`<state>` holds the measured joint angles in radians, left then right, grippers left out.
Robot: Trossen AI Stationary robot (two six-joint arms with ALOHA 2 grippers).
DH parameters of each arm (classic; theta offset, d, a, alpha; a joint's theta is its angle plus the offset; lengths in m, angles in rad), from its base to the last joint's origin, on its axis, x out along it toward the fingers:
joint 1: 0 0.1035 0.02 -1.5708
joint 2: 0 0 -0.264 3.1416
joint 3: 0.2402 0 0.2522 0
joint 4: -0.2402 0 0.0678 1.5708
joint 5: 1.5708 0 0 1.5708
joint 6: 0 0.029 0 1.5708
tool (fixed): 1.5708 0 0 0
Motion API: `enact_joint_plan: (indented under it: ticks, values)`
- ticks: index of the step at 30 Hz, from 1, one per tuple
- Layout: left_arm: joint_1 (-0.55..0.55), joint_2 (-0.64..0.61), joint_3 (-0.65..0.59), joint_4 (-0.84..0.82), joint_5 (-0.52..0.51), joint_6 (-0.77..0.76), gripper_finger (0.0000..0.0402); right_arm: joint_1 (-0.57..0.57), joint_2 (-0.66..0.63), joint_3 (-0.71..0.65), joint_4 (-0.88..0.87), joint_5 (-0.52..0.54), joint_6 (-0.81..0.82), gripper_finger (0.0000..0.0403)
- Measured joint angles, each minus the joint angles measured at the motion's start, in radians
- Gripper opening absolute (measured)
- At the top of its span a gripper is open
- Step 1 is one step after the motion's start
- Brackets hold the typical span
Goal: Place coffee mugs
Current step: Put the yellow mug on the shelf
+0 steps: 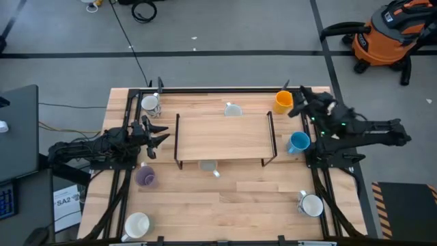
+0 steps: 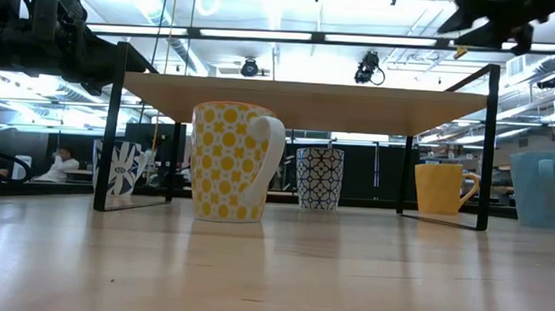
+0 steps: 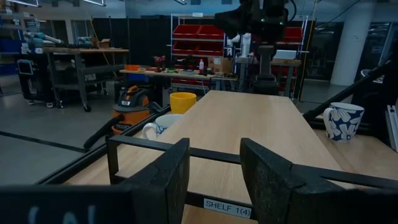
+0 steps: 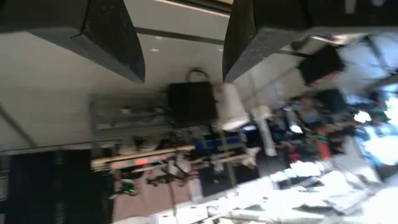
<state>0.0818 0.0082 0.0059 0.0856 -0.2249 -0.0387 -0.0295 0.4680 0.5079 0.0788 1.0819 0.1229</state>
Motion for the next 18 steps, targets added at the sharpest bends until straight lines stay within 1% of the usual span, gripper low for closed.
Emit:
enact_joint_plan:
  ticks: [2, 5, 13, 16, 18]
  values:
    - [0.0, 0.0, 0.0, 0.0, 0.0, 0.0, 0.0149, -0.075, 0.037, 0.0, 0.0, -0.048, 0.026, 0.022]
    - [0.0, 0.0, 0.0, 0.0, 0.0, 0.0, 0.0149, -0.205, 0.081, 0.0, 0.0, -0.157, 0.048, 0.022]
    - [0.0, 0.0, 0.0, 0.0, 0.0, 0.0, 0.0149, -0.563, 0.193, -0.001, -0.005, -0.549, 0.168, 0.022]
    - [0.0, 0.0, 0.0, 0.0, 0.0, 0.0, 0.0149, -0.671, 0.239, -0.001, -0.006, -0.686, 0.191, 0.022]
    - [0.0, 0.0, 0.0, 0.0, 0.0, 0.0, 0.0149, -0.733, 0.268, 0.003, -0.016, -0.759, 0.196, 0.022]
